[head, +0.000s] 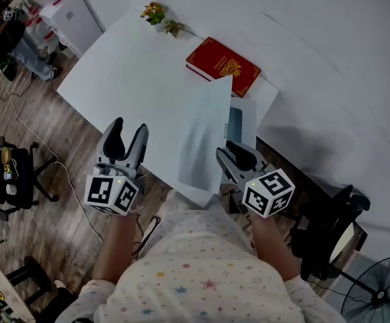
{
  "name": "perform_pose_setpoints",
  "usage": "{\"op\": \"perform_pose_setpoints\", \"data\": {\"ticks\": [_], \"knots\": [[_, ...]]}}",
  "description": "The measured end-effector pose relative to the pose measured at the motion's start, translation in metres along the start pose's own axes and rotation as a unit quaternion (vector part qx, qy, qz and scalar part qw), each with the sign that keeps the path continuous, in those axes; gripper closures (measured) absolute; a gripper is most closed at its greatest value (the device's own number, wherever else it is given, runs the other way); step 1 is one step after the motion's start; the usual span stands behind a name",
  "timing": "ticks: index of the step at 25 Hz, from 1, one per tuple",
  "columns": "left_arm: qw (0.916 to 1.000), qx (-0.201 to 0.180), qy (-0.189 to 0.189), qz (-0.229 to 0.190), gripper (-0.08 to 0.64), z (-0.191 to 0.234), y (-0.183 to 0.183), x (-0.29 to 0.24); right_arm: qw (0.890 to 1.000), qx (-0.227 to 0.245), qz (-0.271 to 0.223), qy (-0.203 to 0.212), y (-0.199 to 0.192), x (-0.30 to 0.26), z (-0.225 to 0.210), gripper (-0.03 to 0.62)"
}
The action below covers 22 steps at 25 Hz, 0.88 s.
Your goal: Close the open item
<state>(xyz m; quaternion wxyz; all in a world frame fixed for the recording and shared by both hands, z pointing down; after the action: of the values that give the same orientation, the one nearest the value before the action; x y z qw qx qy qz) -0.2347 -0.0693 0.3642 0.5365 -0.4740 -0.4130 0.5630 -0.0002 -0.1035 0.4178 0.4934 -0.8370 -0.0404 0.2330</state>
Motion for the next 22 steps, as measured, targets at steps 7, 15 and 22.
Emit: {"op": "perform_pose_setpoints", "data": {"ticks": [7,15,22], "knots": [[0.9995,0.000,-0.025,0.017,0.314,-0.017,-0.014,-0.012,1.000,-0.016,0.006,-0.022,-0.015,0.014,-0.013,0.483],[0.9988,-0.004,-0.040,0.029,0.314,-0.031,-0.024,-0.023,0.998,-0.025,0.005,-0.053,-0.024,0.027,-0.036,0.512],[0.9976,-0.005,-0.046,0.051,0.316,-0.037,-0.041,-0.036,0.997,-0.034,0.015,-0.071,-0.032,0.035,-0.055,0.522]]}}
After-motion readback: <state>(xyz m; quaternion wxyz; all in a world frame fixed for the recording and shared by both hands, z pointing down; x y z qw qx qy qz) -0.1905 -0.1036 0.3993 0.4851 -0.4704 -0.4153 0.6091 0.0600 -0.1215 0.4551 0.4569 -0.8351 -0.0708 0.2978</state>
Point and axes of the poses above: the fingertips, and each gripper's own axes: x backward along the fingers, z to its left, y out of its top, the point moved 2 cm from there along x, backward along the fingers, and after that the axes turned 7 degrees about y, right-handed, at the moved point
